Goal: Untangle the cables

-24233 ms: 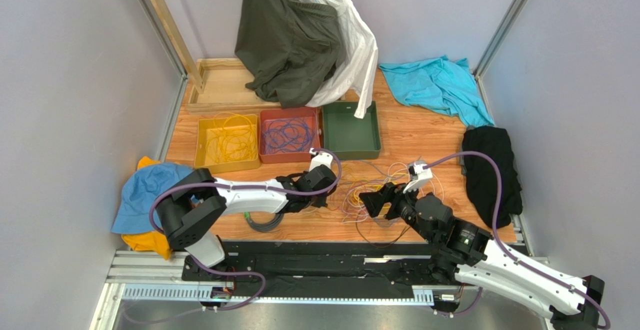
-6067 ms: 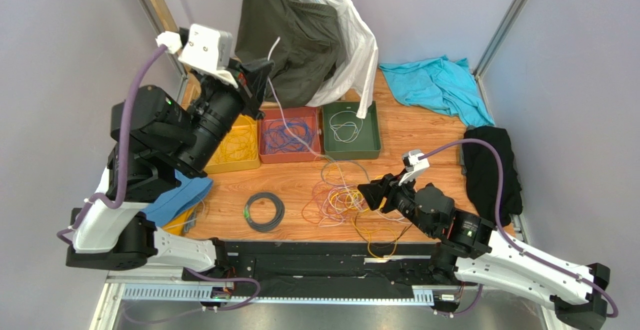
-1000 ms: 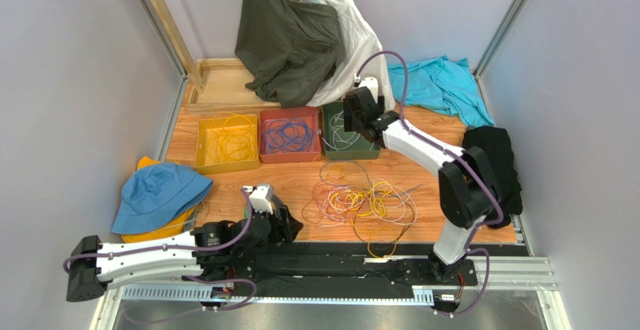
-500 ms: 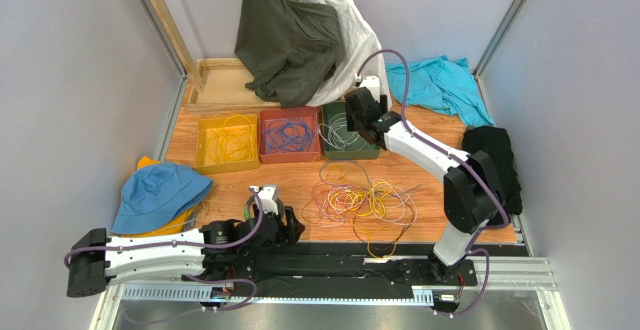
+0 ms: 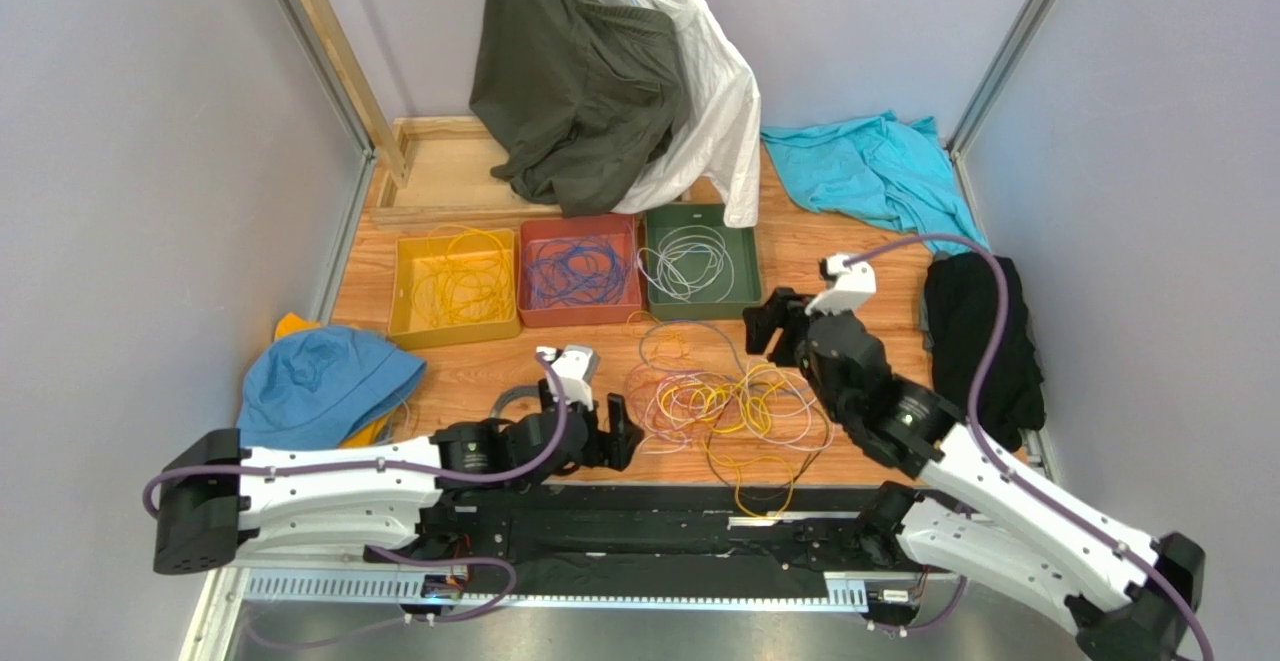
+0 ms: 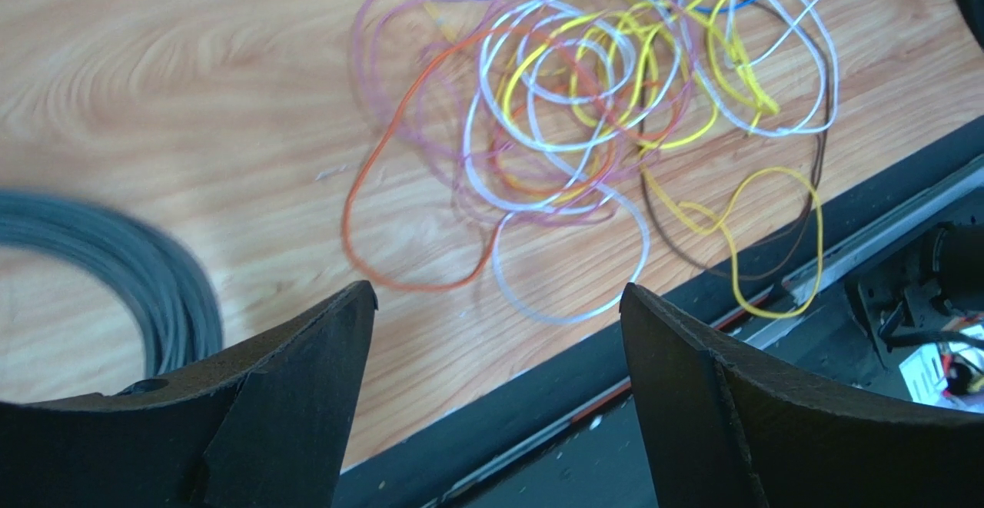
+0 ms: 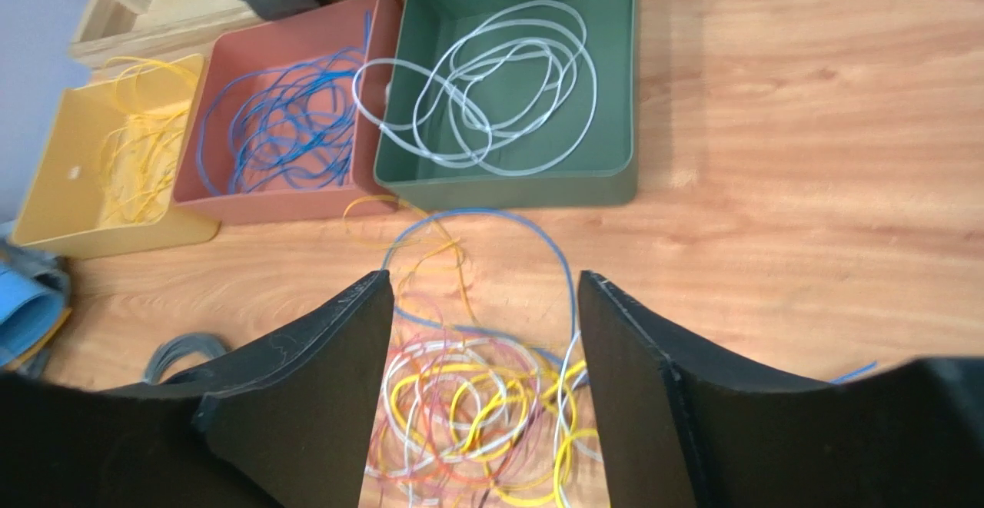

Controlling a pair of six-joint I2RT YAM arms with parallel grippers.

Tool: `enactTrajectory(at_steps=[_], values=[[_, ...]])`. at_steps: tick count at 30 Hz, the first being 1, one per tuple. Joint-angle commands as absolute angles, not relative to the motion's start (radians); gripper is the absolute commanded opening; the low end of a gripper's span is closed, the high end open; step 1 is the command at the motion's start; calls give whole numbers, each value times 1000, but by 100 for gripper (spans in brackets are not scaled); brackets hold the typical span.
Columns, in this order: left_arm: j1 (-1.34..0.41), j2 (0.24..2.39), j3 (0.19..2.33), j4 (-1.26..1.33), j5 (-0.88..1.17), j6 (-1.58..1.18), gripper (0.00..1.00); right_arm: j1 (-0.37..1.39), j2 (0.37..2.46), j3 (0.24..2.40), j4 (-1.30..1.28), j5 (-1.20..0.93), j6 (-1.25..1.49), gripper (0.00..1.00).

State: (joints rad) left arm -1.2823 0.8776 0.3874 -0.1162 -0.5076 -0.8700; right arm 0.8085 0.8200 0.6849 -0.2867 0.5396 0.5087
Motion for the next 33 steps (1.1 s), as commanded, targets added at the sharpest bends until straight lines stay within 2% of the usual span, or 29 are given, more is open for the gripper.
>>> enactTrajectory(at_steps=[1, 5, 8, 13, 17, 22, 33], values=[[-1282, 1030, 529, -28, -496, -773, 86, 836, 695, 562, -314, 489, 612, 63], [-1282, 1156, 592, -28, -465, -801, 85, 842, 620, 485, -331, 476, 641, 63], [-1282, 1149, 600, -41, -509, -824, 85, 847, 543, 456, -336, 450, 695, 62], [-1305, 1086, 770, -265, -612, -799, 84, 868, 417, 379, -246, 354, 721, 65], [-1315, 1010, 778, -316, -644, -796, 86, 871, 462, 360, -180, 305, 675, 67], [-1313, 980, 715, -298, -637, -862, 87, 870, 554, 408, -216, 305, 627, 67], [-1313, 1028, 815, -374, -689, -753, 89, 870, 451, 373, -222, 275, 577, 67]])
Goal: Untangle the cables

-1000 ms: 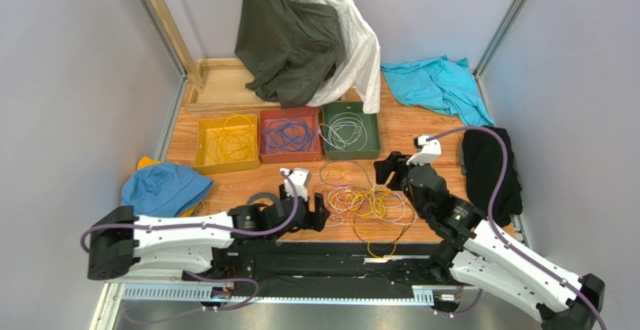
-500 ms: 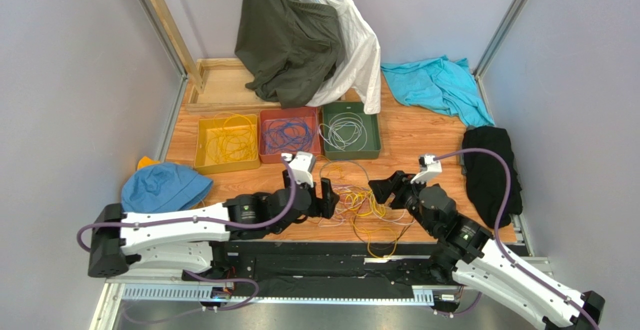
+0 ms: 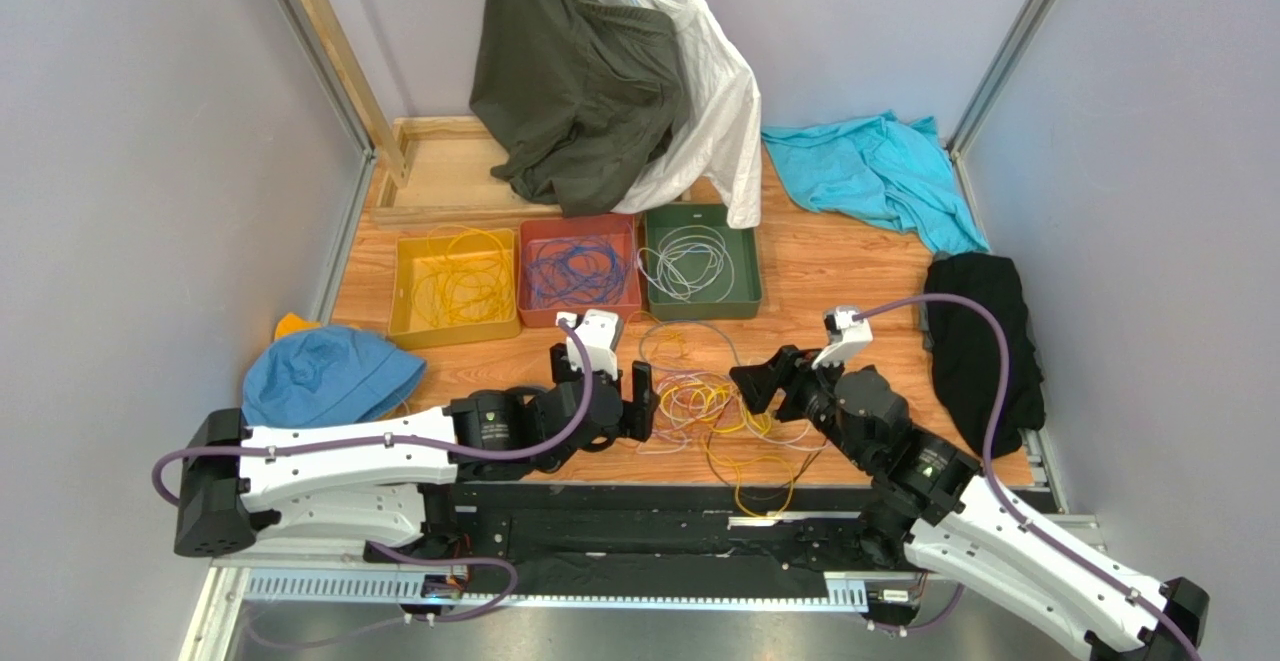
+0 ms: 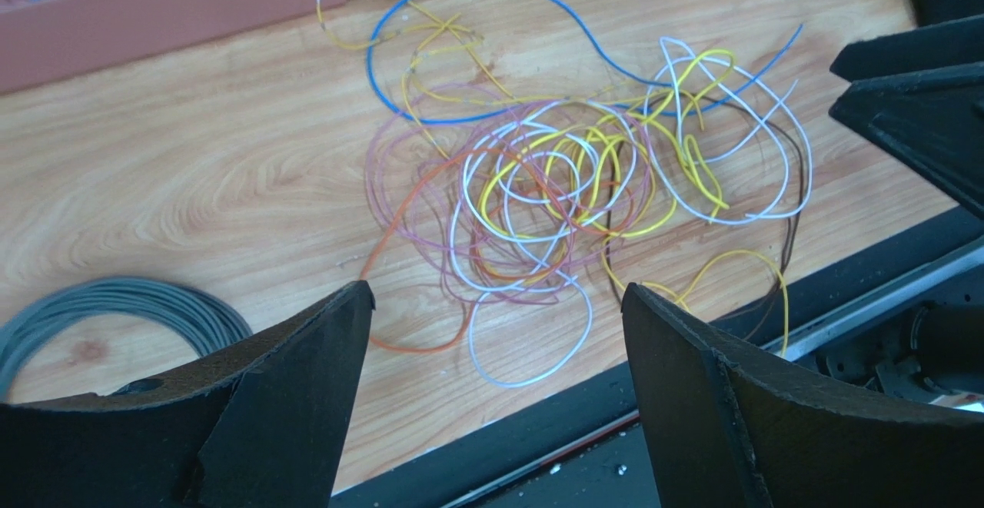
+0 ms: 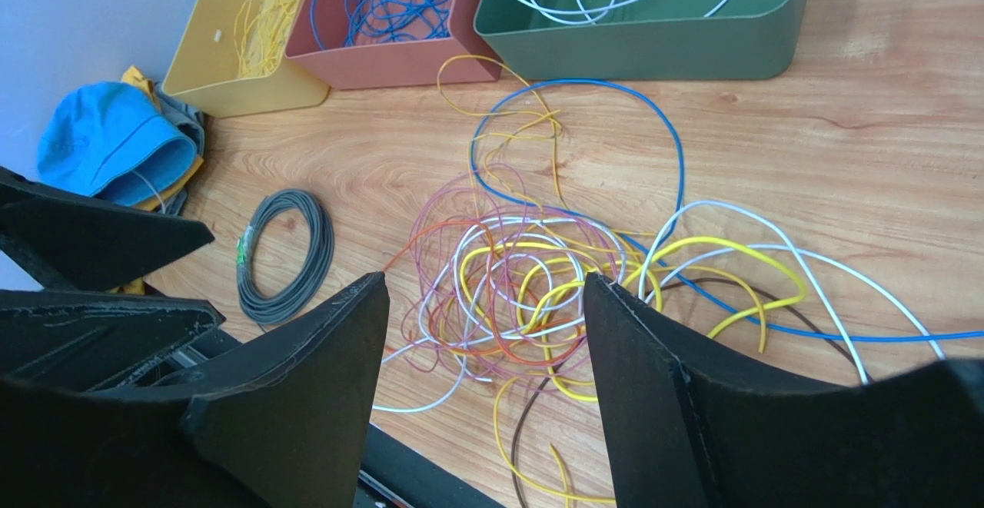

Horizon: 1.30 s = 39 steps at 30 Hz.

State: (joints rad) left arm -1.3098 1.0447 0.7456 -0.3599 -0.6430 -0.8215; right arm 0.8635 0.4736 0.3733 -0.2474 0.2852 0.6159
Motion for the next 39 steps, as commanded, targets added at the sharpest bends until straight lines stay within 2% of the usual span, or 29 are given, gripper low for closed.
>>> enactTrajectory(at_steps=[1, 14, 27, 39], values=[[-1315, 1020, 815, -371, -690, -744, 89, 871, 448, 374, -225, 275, 578, 67], [-1313, 862, 617, -316, -675, -756, 89, 870, 379, 368, -261, 248, 577, 66], [-1296, 1181, 710, -175, -552, -643, 88, 870, 307, 341, -316, 255, 594, 65], [-1292, 1223, 554, -6, -377, -710, 85, 870, 275, 338, -368, 284, 591, 64]])
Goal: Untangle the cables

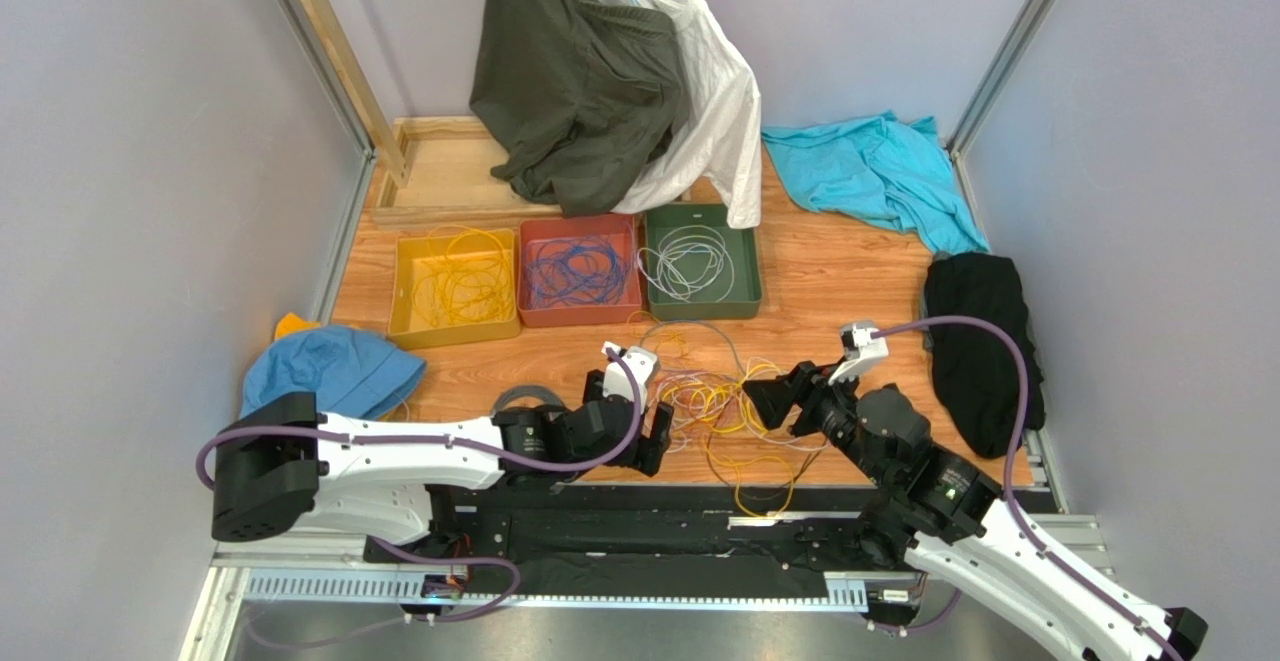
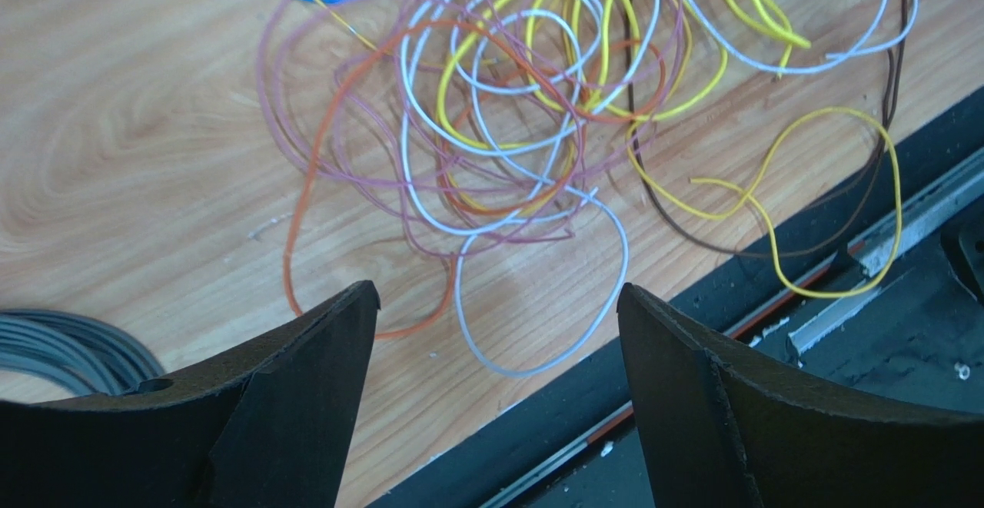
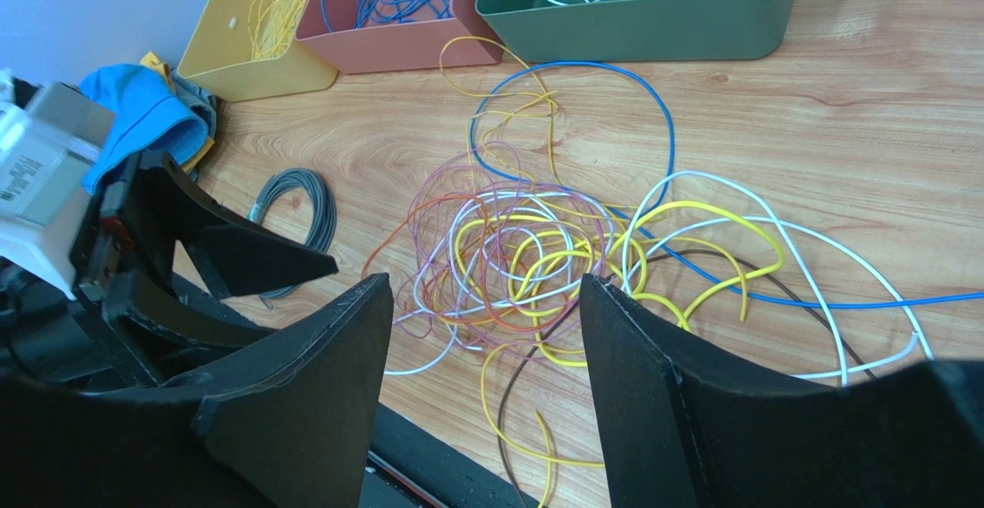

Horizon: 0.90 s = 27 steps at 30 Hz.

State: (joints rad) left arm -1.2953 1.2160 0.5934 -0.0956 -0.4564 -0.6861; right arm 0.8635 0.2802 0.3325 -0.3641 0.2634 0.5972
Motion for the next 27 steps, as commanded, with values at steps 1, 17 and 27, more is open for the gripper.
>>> enactTrajectory(at_steps=[1, 17, 27], values=[[-1293, 1227, 546, 21, -367, -721, 84, 871, 278, 336, -359, 284, 592, 64], [-1285, 1353, 552, 132, -482, -719, 43, 870, 268, 325, -391, 318, 604, 64], [-1287, 1056, 564, -65, -633, -655, 0, 870, 249, 321, -403, 314, 609, 63]])
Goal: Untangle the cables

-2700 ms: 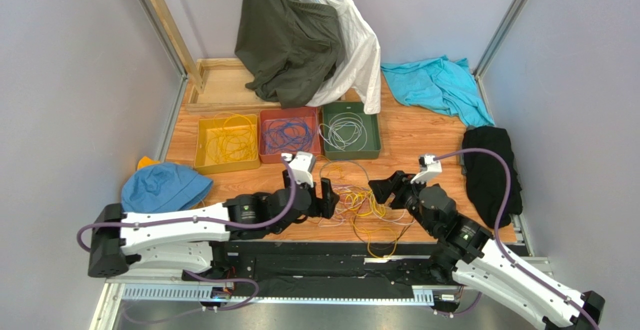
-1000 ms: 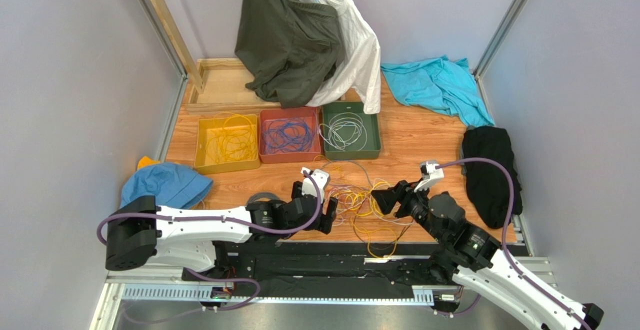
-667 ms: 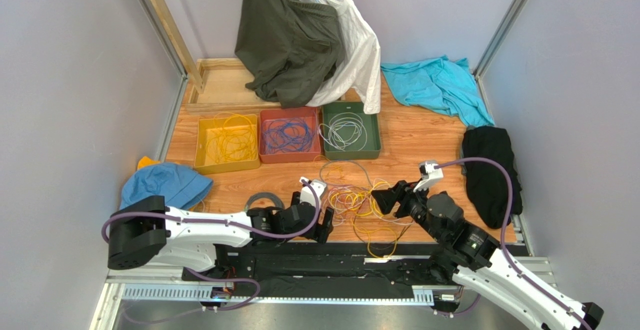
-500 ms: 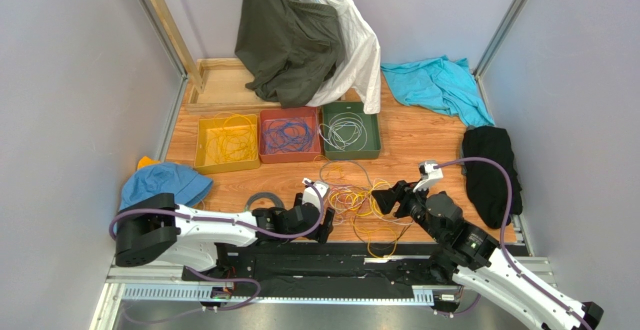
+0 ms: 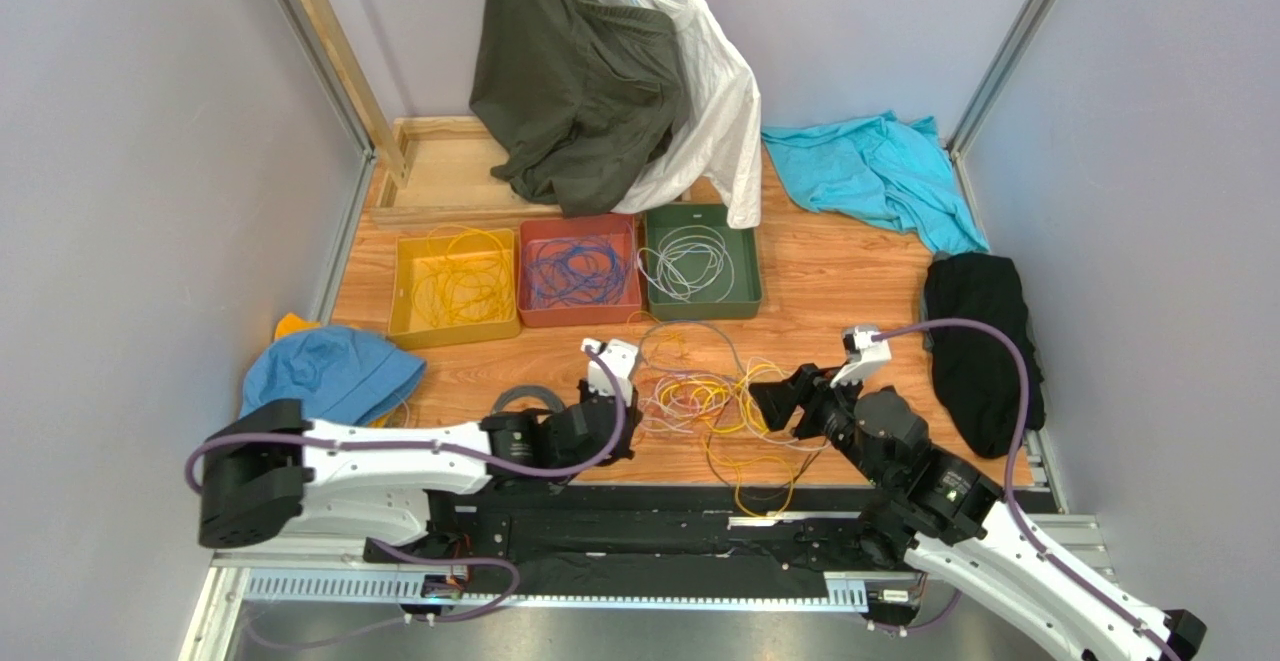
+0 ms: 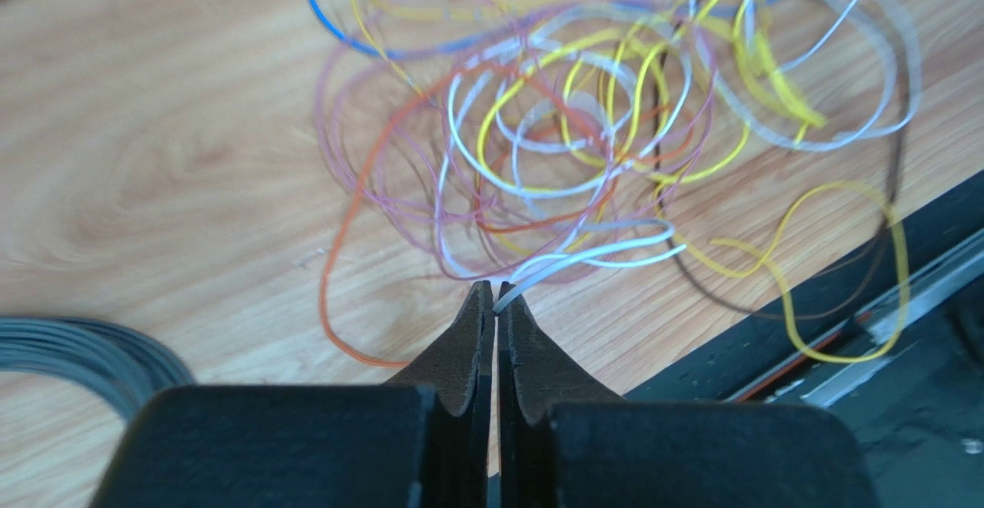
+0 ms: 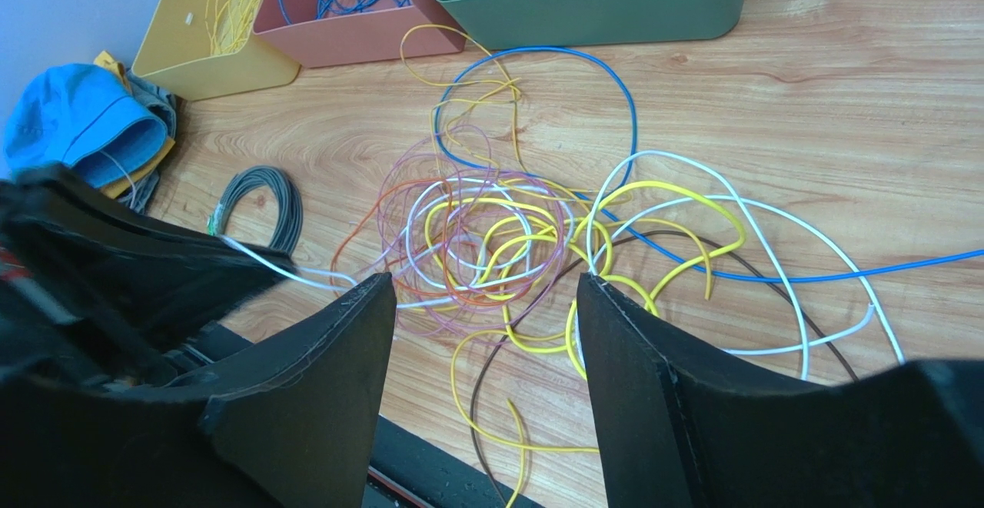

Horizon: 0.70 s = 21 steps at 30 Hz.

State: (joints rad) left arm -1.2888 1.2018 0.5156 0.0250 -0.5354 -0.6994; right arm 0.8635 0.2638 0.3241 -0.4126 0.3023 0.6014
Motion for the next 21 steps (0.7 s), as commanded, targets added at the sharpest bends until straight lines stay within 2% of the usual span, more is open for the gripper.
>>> enactTrajectory(at_steps=[1, 4, 10, 15, 21], values=[[-1285, 1020, 569, -83, -655, -628, 0, 871, 247, 322, -403, 316, 609, 63], [-1285, 847, 595, -132, -684, -562, 0, 870, 247, 324, -399, 314, 606, 63], [-1287, 694, 754, -252, -719, -408, 0, 870, 255, 337, -384, 296, 601, 62], [-1285, 710, 998, -265, -723, -209, 0, 870, 287, 360, -321, 249, 595, 62], [-1287, 845, 1310, -282, -690, -43, 0, 870, 354, 434, -278, 184, 563, 61]])
